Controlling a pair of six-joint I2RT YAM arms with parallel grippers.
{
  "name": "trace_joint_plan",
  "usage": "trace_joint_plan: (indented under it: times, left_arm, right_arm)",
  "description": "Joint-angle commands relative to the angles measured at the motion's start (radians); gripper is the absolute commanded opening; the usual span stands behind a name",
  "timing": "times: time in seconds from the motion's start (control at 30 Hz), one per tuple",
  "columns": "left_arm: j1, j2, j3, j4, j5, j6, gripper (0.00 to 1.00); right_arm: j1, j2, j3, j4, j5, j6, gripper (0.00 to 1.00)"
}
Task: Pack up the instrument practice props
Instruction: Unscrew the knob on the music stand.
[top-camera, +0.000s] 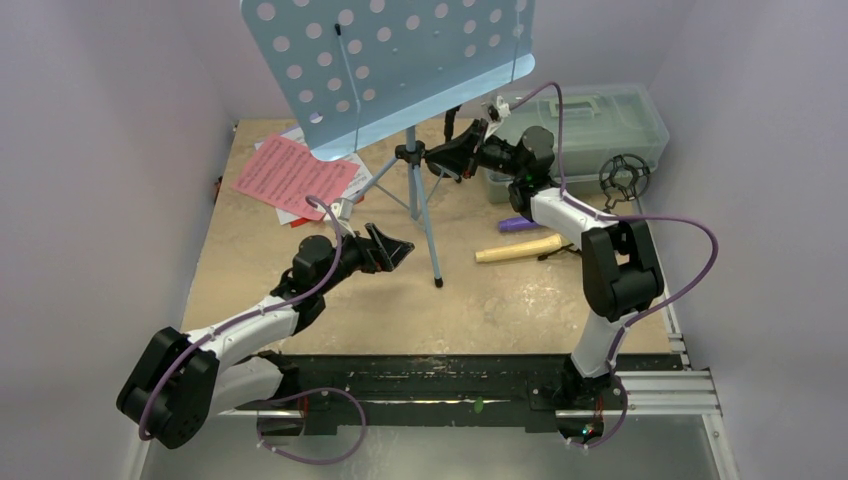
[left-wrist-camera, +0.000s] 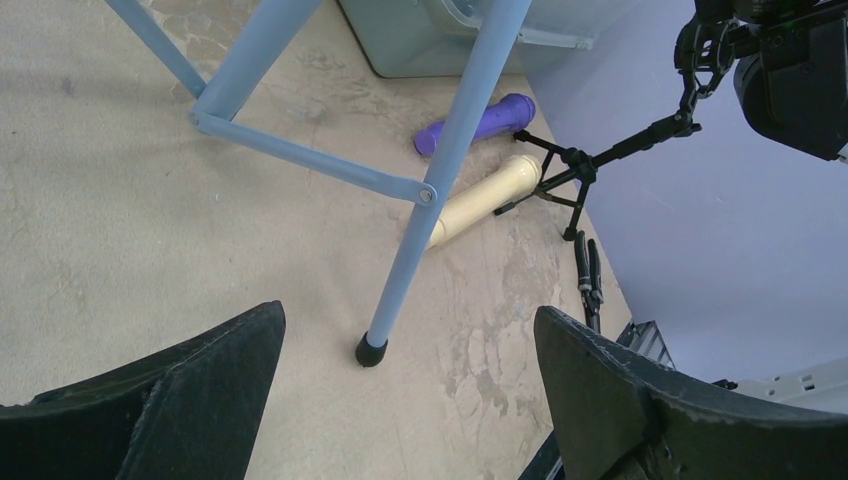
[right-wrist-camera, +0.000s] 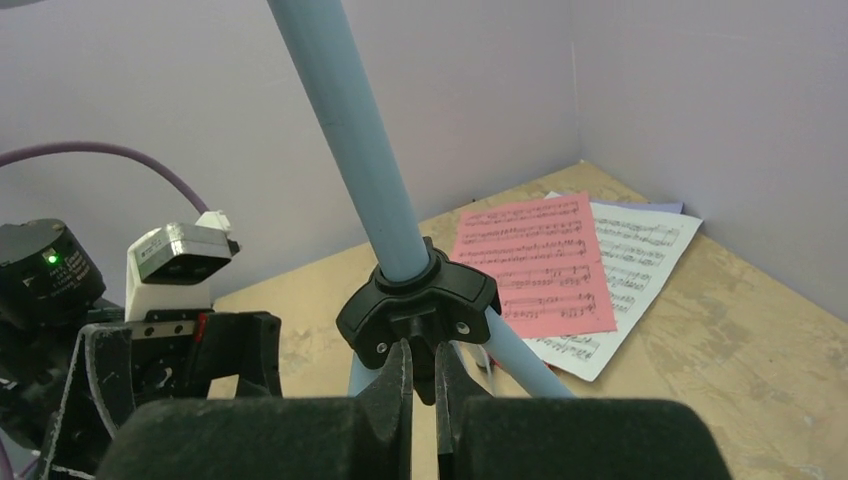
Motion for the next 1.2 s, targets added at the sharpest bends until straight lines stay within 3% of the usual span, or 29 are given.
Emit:
trace_joint_plan:
  times: [0.0,0.6,0.77,0.97,1.17]
  left_arm:
    - [-0.006,-0.017,0.024,0.015,0.006,0.004,0.94]
    - [-0.006,-0.014,0.029,0.013,0.017,-0.012,0.94]
    - [-0.01,-0.007,0.031,0.014,0.017,-0.016,0.94]
    - [-0.018,0.006,0.032,0.021,0.018,-0.023,0.94]
    - [-0.02,0.002,0.028,0.017,0.018,-0.025,0.94]
  right_arm:
    - [0.009,-0.055,-0.015,0.036,-0.073,-0.098,0.0]
    - [0.009,-0.108,-0.099,0.039,-0.104,-0.474,0.0]
    - [0.01,-0.138,-0.085,-0.14,-0.051,-0.69,0.0]
    - [0.044,-0.169,0.0,-0.608,0.122,-1.159,0.0]
    - [0.083,-0.202,-0.03,-0.666,0.268,-1.34,0.0]
